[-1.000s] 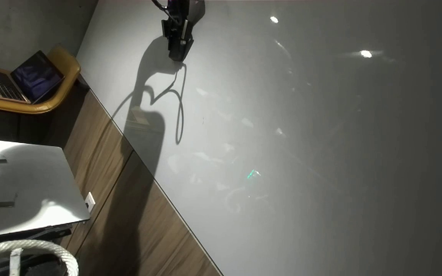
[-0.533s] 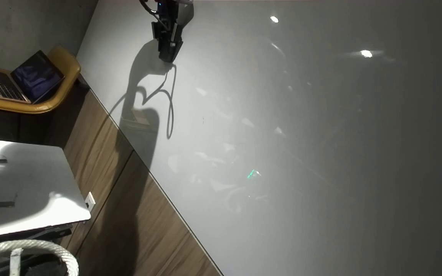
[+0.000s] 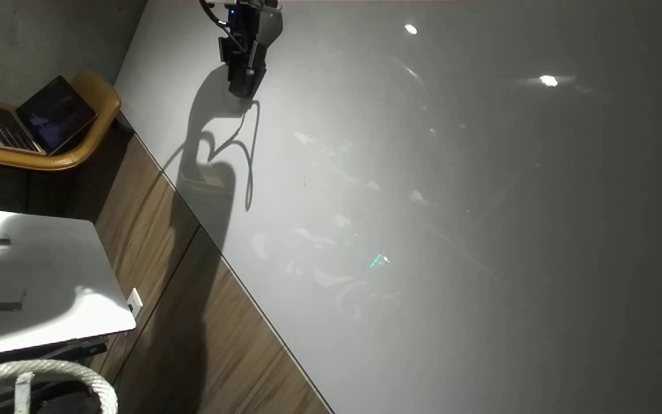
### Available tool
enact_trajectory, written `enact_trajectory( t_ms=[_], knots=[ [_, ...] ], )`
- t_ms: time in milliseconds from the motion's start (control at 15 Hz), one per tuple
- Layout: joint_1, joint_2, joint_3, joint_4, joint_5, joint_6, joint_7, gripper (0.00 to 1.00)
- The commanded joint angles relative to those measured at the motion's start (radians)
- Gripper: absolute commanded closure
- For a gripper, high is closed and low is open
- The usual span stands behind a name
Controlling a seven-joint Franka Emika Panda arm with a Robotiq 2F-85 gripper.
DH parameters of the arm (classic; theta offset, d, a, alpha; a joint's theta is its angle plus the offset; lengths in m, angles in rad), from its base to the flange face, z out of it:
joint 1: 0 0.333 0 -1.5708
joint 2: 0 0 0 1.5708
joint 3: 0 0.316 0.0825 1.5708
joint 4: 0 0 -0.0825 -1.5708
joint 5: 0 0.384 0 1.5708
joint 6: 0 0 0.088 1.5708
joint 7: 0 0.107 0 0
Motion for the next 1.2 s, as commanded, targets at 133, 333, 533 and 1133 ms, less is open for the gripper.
enact_trajectory(
  t_ms=[133,333,533,1133],
  knots=[
    [-0.092,-0.153,0.005,-0.324,0.175,-0.026,-0.063,0.72],
    [-0.151,-0.229,-0.004,-0.496,0.275,-0.079,-0.079,0.72],
    [-0.215,-0.301,-0.020,-0.675,0.373,-0.094,-0.116,0.72],
    [-0.358,-0.223,-0.099,-0.967,0.473,-0.014,-0.288,0.72]
  ],
)
